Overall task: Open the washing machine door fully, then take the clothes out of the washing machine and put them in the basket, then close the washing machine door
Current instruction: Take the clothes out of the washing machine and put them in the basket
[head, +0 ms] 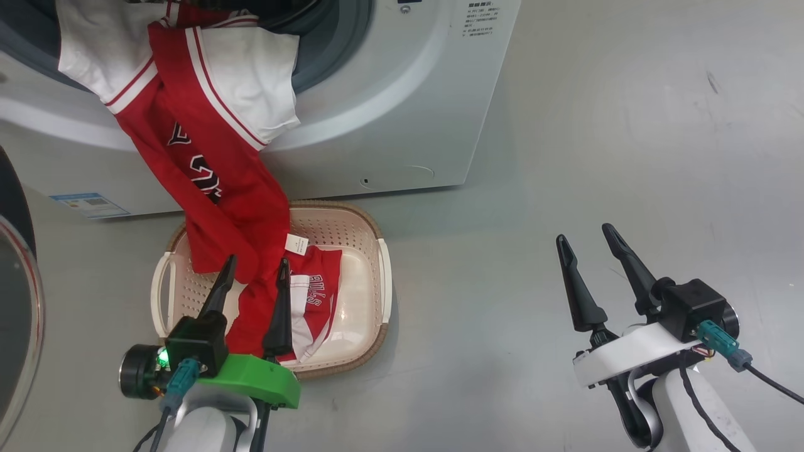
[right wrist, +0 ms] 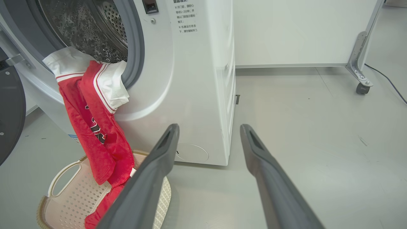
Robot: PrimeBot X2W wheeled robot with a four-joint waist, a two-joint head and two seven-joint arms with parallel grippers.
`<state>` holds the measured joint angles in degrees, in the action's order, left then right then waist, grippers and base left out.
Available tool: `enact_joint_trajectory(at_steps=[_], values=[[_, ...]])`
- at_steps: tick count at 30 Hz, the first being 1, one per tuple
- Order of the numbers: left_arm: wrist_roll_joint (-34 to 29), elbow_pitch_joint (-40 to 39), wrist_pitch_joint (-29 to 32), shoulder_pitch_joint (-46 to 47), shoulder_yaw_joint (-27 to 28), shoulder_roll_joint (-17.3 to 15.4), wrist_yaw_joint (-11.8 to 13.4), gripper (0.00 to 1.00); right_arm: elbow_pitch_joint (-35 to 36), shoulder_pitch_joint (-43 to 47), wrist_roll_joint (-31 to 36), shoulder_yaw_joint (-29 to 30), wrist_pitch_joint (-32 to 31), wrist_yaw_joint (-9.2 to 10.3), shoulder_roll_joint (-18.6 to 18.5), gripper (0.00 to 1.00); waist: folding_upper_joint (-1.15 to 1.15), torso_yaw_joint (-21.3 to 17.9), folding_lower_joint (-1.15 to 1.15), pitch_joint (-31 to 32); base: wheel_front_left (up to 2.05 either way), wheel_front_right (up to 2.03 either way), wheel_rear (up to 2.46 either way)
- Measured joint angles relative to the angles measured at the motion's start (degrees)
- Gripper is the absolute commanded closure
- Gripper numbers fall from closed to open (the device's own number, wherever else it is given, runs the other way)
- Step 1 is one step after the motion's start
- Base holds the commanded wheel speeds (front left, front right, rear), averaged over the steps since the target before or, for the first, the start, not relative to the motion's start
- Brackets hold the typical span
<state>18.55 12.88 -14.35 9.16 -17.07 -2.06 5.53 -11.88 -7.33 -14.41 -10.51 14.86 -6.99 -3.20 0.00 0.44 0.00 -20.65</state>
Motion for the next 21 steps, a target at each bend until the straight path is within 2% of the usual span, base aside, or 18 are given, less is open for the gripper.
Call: enact_joint_trajectory(at_steps=[11,21], values=[[-0.23,3.00,2.57,5.82,-0.04,-0.07,0.23,0.00,2.69,-2.61,0.00,-1.58,0.00,0.00,0.00,0.00,0.00,-1.34,0.00,-4.27,0.00,0.00,0.00],[-0.70,7.14,6.03,15.14,1.40,-0.08,0.56,0.00,4.47,-5.82,-0.30,-3.23,0.00,0.00,0.00,0.00,0.00,-3.43,0.00,-10.04,0.00,0.00,0.00]])
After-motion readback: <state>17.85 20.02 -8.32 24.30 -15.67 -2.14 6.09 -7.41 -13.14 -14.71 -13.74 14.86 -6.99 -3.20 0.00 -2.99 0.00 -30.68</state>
